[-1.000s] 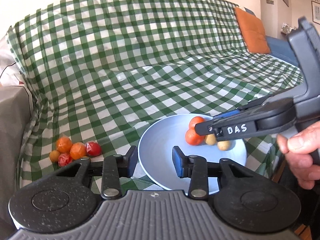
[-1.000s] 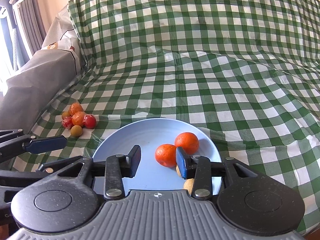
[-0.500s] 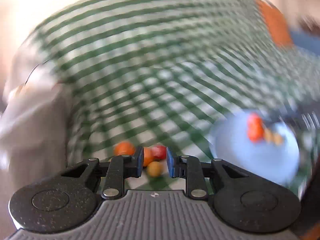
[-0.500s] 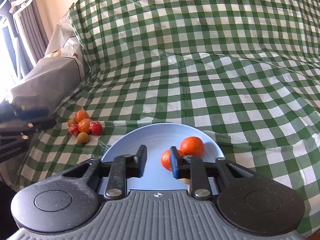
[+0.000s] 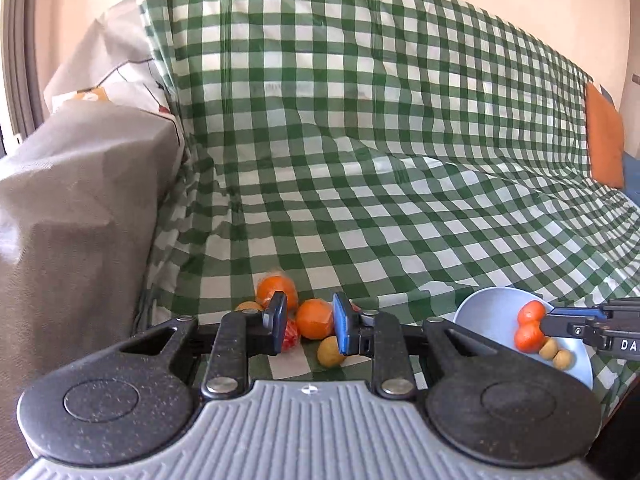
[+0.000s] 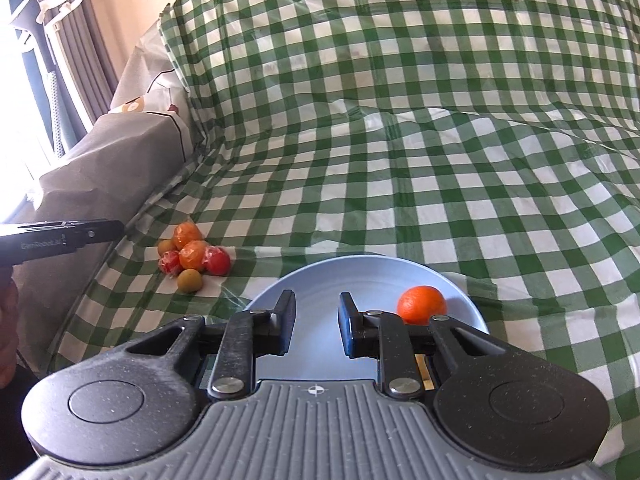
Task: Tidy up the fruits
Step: 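Move both tools from the plate to the fruit pile beside it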
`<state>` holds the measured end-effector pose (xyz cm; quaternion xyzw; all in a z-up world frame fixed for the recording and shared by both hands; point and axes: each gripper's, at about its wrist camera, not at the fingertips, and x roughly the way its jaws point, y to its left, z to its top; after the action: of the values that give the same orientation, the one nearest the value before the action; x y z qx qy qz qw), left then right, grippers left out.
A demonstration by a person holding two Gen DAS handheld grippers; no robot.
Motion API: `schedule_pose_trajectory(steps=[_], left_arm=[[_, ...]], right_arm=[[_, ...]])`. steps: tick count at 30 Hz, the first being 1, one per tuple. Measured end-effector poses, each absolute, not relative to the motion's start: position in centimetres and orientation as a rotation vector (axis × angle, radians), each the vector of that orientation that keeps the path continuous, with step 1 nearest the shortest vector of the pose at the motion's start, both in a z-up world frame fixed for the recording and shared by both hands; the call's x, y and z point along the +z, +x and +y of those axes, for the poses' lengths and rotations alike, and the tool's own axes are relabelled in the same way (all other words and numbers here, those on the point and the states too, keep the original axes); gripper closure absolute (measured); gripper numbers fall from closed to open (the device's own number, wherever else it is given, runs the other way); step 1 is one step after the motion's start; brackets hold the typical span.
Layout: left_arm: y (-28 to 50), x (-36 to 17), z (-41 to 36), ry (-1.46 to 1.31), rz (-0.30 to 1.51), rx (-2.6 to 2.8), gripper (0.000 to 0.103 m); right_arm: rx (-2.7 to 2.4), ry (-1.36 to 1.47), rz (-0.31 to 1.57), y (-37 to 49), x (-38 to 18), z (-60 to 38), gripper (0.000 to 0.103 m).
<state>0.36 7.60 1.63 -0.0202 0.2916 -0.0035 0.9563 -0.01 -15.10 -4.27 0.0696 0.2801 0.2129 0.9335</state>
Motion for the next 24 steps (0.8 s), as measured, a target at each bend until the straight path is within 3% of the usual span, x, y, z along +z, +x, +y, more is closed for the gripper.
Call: schedule_pose_trajectory(steps=[10, 24], left_arm=[[1.3, 1.0, 10.0, -0.188, 0.613, -0.003, 0.076], [5.4, -1.9, 10.8, -0.179, 0.763, 0.087, 0.073]], right_arm=[[0.48, 0.153, 0.568, 0.4, -4.3, -14.3, 0.079], [0.578, 0.139, 0.588, 0.6, -4.3, -12.3, 0.078]])
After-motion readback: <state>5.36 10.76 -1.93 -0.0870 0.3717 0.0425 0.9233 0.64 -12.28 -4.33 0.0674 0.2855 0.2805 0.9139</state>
